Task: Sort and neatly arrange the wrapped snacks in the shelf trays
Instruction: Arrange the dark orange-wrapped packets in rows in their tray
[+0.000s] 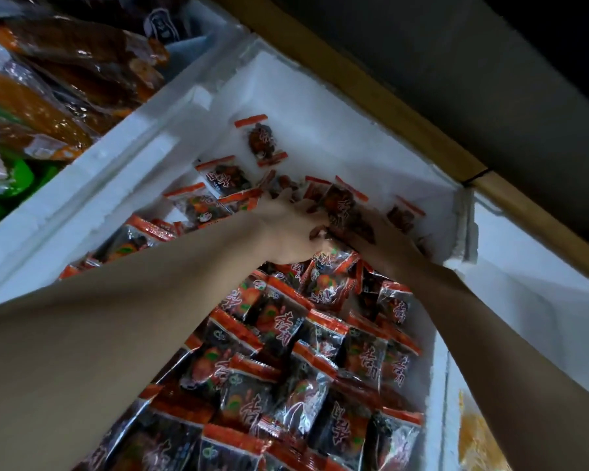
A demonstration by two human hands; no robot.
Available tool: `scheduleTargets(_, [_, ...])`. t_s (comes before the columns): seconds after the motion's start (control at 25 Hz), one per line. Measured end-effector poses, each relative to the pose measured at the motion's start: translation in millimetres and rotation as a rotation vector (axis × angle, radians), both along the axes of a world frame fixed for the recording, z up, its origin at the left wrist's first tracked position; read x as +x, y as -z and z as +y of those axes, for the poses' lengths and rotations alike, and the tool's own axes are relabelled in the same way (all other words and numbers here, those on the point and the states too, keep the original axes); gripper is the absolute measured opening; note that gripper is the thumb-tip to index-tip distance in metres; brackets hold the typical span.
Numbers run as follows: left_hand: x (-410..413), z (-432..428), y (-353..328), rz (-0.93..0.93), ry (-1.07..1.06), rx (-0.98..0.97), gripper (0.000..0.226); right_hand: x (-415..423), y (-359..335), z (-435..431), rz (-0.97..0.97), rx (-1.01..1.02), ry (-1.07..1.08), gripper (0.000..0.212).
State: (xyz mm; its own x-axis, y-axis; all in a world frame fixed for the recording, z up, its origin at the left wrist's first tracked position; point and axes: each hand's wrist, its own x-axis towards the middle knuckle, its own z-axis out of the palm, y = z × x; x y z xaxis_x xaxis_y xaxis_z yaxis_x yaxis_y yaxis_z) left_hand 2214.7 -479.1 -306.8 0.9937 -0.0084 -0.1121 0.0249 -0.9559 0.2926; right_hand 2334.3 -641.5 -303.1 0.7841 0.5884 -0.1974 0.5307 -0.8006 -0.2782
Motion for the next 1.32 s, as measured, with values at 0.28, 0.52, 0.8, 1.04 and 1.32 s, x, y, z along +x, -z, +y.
scheduleTargets(0.28, [-22, -18, -11, -0.181, -0.041, 0.002, 0.029, -30, -15, -5, -0.343, -0.06, -0.102, 0.041])
scheduleTargets(0.52, [-35, -26, -18, -0.332, -0.091, -0.077, 0.008, -51, -17, -5, -0.377, -0.053, -0.166, 0.038])
scheduleTargets(0.8, [-61, -34, -32, -0.525, -0.195, -0.334, 0.004, -74, -33, -18, -0.425, 0.239, -0.067, 0.034])
scheduleTargets(1.04, [-89, -50, -45, -0.625, -0.54, -0.801, 0.01, -114, -47, -37, -0.374, 0.589, 0.033, 0.021])
scheduleTargets(1.32, [-128, -52, -48, -0.55, -0.964, -1.109, 0.022, -169, -51, -47, -0.137, 0.833, 0.127, 0.032])
